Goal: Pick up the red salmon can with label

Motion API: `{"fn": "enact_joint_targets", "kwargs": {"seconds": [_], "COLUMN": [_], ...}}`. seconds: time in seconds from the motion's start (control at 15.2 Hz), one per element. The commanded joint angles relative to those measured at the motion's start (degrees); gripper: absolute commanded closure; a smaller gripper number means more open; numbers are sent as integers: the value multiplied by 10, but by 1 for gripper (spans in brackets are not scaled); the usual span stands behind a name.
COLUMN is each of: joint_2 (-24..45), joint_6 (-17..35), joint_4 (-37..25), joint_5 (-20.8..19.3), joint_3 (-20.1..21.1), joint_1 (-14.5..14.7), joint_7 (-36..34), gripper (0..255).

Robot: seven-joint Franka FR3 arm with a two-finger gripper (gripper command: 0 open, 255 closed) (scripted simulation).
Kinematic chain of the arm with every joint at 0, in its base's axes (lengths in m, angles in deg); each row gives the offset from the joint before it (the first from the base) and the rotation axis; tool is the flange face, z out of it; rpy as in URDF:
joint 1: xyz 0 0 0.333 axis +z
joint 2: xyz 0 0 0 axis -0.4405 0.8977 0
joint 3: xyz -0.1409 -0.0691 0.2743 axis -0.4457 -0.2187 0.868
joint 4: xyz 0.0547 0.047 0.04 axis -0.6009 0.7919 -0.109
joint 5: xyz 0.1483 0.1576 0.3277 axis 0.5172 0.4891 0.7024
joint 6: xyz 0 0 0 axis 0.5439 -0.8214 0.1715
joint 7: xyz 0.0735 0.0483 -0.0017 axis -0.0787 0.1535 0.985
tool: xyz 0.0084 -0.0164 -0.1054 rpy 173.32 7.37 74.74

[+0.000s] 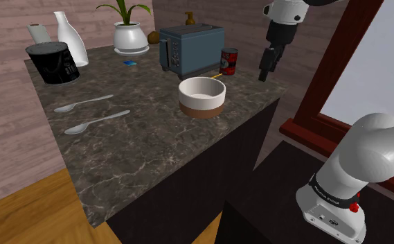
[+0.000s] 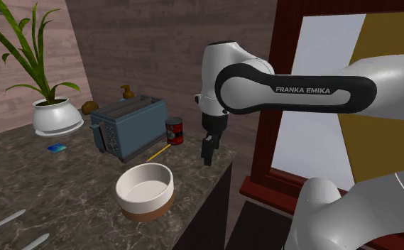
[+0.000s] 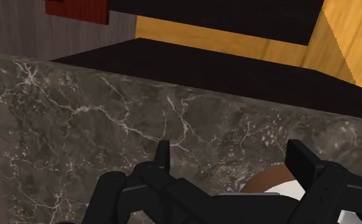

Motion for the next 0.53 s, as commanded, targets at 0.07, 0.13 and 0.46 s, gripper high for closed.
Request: {"fn": "enact_joint_targets", "kwargs": {"seconds": [0.07,0.13,0.46], "joint_2": [22,44,151], "joint_6": [7,13,35], "joint_4": [-14,-28,-110], "joint_5": [-3,-7,-18], "joint_3": [-5,-10,-33], "joint_1": [-4,-8,-26], "joint_7": [3,6,19], "gripper": [0,0,0]}}
